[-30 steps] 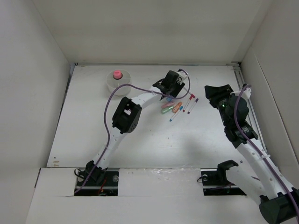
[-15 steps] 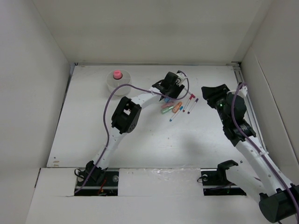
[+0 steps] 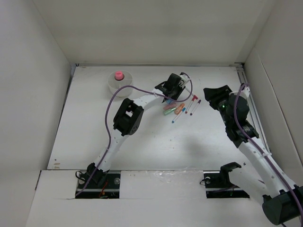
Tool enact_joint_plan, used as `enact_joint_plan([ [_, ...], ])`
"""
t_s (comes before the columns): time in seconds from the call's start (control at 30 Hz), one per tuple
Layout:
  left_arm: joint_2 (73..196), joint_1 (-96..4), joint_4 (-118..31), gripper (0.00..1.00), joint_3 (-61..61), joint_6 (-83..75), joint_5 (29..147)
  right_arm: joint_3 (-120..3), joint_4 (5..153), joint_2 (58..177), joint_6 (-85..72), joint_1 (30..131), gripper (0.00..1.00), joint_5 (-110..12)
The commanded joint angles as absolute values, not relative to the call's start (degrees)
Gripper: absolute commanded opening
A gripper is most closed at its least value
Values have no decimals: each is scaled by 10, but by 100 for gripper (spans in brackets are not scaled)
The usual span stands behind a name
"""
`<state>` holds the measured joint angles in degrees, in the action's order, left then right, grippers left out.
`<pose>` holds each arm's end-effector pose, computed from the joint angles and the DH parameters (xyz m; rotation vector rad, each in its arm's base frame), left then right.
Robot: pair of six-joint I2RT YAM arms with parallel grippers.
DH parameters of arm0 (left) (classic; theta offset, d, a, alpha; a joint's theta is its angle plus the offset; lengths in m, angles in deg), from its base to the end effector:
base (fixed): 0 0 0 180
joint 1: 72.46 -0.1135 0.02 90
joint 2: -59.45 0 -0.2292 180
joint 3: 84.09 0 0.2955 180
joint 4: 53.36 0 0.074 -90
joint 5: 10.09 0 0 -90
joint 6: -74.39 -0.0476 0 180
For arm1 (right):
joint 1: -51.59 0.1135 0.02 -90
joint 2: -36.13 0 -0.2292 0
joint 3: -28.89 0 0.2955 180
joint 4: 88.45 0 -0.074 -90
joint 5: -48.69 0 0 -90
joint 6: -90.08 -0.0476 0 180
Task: Sort the stationery into containers
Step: Pick up the stationery from the center of the board.
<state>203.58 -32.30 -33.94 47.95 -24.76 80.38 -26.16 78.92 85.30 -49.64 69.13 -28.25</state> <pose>0.4570 -0.3862 0.1224 0.8965 1.9414 -0.3285 0.2737 0.0752 0.3030 0.6463 1.6079 0.6842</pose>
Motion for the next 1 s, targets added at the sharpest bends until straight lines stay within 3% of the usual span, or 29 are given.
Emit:
enact_joint_plan([
  [0.0,1991,-324,-319,26,460,-253,801,-283,807,855,-489,687,51,-287],
  [0.3,1969,-324,-332,12,448,-253,780,-283,807,855,-489,687,51,-287],
  [0.57,1898,-337,-376,13,426,-205,780,-283,807,850,-489,687,51,-286],
  [0.97,1766,-420,-513,15,265,-107,725,-283,807,844,-489,687,51,-293],
])
